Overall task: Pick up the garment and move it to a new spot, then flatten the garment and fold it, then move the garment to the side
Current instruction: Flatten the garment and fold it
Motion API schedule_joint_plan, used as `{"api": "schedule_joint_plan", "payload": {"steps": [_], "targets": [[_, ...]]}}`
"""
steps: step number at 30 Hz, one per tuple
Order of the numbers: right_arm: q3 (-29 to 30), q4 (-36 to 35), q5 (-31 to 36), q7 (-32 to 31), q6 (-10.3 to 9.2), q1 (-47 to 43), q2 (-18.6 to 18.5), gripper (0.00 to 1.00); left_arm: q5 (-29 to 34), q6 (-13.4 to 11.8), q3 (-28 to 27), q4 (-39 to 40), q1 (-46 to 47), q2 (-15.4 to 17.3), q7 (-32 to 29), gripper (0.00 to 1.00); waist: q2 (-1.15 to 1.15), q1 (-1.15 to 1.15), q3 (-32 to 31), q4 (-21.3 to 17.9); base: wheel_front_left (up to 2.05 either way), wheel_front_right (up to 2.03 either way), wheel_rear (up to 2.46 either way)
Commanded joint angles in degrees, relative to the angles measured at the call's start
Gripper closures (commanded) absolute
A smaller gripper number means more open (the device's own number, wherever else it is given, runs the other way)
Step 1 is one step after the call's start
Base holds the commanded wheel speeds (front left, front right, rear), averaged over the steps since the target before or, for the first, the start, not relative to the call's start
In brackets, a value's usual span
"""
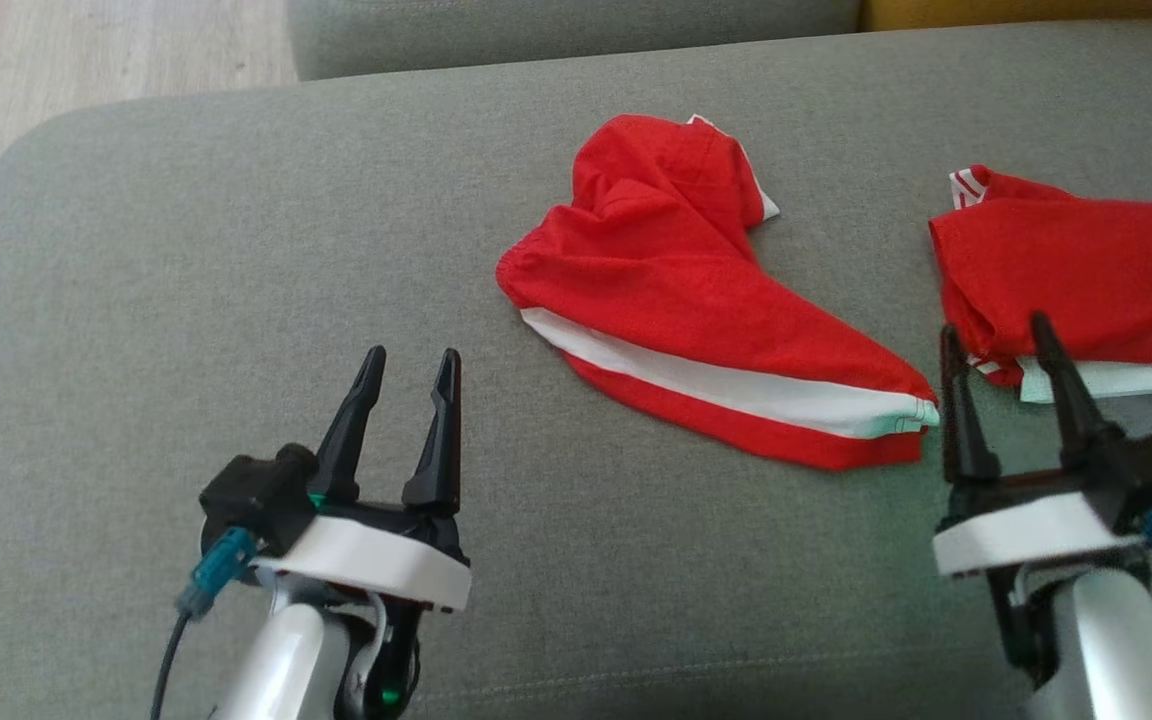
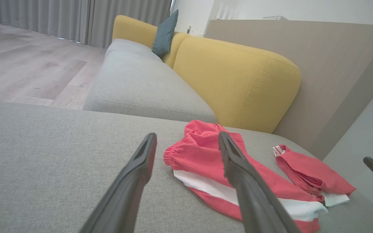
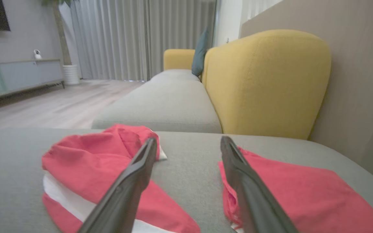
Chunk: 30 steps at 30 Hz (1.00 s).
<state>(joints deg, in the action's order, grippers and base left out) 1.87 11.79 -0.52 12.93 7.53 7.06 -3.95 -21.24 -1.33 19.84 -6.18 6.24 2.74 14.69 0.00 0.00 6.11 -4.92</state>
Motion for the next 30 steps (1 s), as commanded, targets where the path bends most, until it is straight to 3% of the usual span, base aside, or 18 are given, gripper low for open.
{"api": "schedule_joint_plan", "payload": {"steps": [1, 10, 20, 30], "targets": [[-1.9, -3.0, -0.3, 0.9, -0.04, -0.8, 0.4, 0.00, 0.5, 0.2, -1.8, 1.9, 2.9, 0.1, 0.3, 0.00, 0.00, 0.00, 0.1, -0.1, 0.00, 0.00, 0.00], [-5.1, -12.4, -5.7, 2.0, -0.04, -6.4, 1.0, 0.00, 0.4, 0.2, -1.6, 2.4, 2.9, 0.1, 0.3, 0.00, 0.00, 0.00, 0.0, -0.8, 0.00, 0.00, 0.00], [-3.8, -13.6, -6.2, 2.1, -0.04, -6.0, 1.1, 0.00, 1.2, 1.1, -0.6, 0.4, 4.4, 0.1, 0.3, 0.00, 0.00, 0.00, 1.2, -1.4, 0.00, 0.00, 0.00], [-3.2, -13.7, -6.0, 2.1, -0.04, -3.2, 1.1, 0.00, 4.3, 3.1, 4.6, -21.1, 18.2, 0.3, -3.2, 0.00, 0.00, 0.00, 6.4, -3.8, 0.00, 0.00, 0.00]]}}
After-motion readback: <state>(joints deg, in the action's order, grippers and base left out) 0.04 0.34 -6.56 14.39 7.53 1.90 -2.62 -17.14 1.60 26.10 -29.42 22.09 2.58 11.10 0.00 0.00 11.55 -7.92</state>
